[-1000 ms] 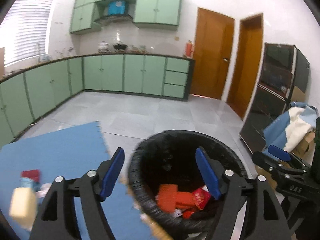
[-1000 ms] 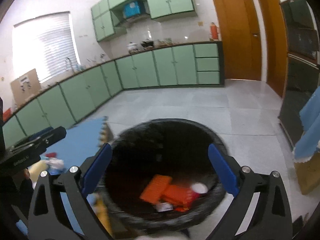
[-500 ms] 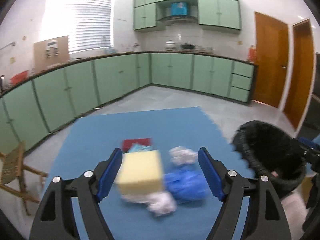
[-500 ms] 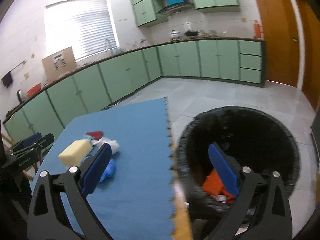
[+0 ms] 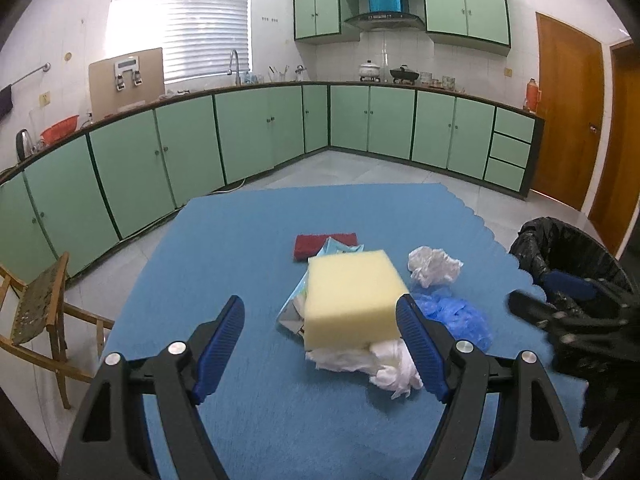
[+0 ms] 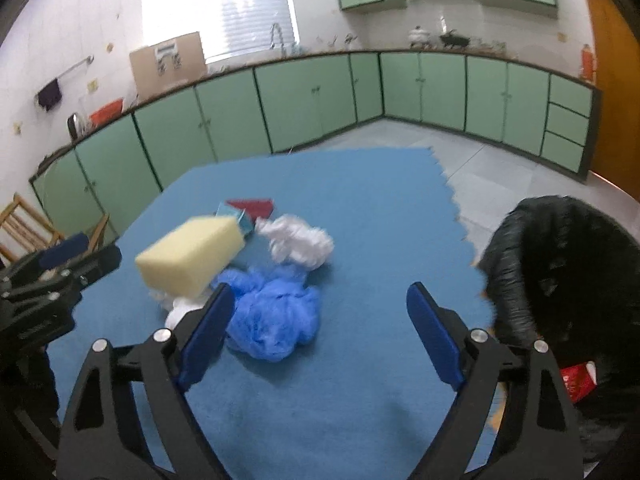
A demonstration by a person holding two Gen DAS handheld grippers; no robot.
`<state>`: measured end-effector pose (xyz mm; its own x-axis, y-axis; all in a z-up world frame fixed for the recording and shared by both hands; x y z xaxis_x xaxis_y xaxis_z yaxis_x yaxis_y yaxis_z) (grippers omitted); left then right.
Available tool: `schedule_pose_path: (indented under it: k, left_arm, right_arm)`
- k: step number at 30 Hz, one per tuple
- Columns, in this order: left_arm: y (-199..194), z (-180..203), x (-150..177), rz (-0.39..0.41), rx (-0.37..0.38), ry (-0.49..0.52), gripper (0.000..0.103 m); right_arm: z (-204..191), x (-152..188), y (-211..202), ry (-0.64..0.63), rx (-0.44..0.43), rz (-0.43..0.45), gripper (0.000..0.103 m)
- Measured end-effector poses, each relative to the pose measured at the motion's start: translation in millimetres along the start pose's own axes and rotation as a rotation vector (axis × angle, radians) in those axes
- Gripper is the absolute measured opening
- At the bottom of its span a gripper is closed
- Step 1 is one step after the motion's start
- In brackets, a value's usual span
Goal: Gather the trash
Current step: 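Move both tools back over the mat toward the blue plastic bag, then grasp the yellow sponge with the left tool while the right tool grasps the blue bag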
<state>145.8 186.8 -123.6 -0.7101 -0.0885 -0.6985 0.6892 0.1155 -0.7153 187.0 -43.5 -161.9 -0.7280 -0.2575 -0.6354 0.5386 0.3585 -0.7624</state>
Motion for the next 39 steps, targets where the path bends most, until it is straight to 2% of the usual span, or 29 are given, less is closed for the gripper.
schedule_pose_path:
  k: [8, 10, 12, 13, 19, 30, 39]
  left_arm:
    - [11.0, -14.5, 1.0, -0.024, 0.005, -0.031, 0.077]
    - [12.2, -15.4, 1.3, -0.025, 0.007, -0.034, 0.077]
    - [13.5, -15.2, 1.5, -0.028, 0.012, -0.032, 0.077]
    - [14.2, -14.8, 1.3, -0.029, 0.014, -0.032, 0.077]
    - [21.5, -7.9, -1.3, -0.041, 0.044, -0.040, 0.077]
    - [43.4, 16.6, -15.7, -0.068, 0.102, -0.025, 0.082]
    - [72.3, 24.5, -14.4, -0.121, 0.076, -0.019, 0.082]
  right_arm:
    - [-19.4, 3.9, 41.8, -0.049, -0.024, -0.101, 0.082]
    - [-21.2, 5.8, 49.9, -0.052, -0.040, -0.125, 0.074]
    - [-23.1, 7.9, 56.5, -0.057, -0.065, -0.152, 0.071]
    - [-24.4, 9.0, 59.1, -0.060, -0.081, -0.165, 0.063]
    - [-27.3, 10.5, 57.8, -0.062, -0.127, -0.173, 0.054]
    - [-13.0, 4.0, 43.5, -0.054, -0.081, -0.130, 0.054]
    - [1.3, 9.1, 38.8, -0.029, -0.065, -0.128, 0.054]
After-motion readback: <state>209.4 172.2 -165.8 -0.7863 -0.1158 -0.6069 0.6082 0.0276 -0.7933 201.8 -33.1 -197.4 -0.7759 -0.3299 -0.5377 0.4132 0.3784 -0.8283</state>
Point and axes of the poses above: each gripper's, at about its wrist camera, not at the fingertips, and y roughly the way its jaws point, z to its right, x to its underside, the point moved 3 cm from there along y, roughly the way its jaws point, and after that the axes turned 11 degrees about -z, right-handed, at the moved point
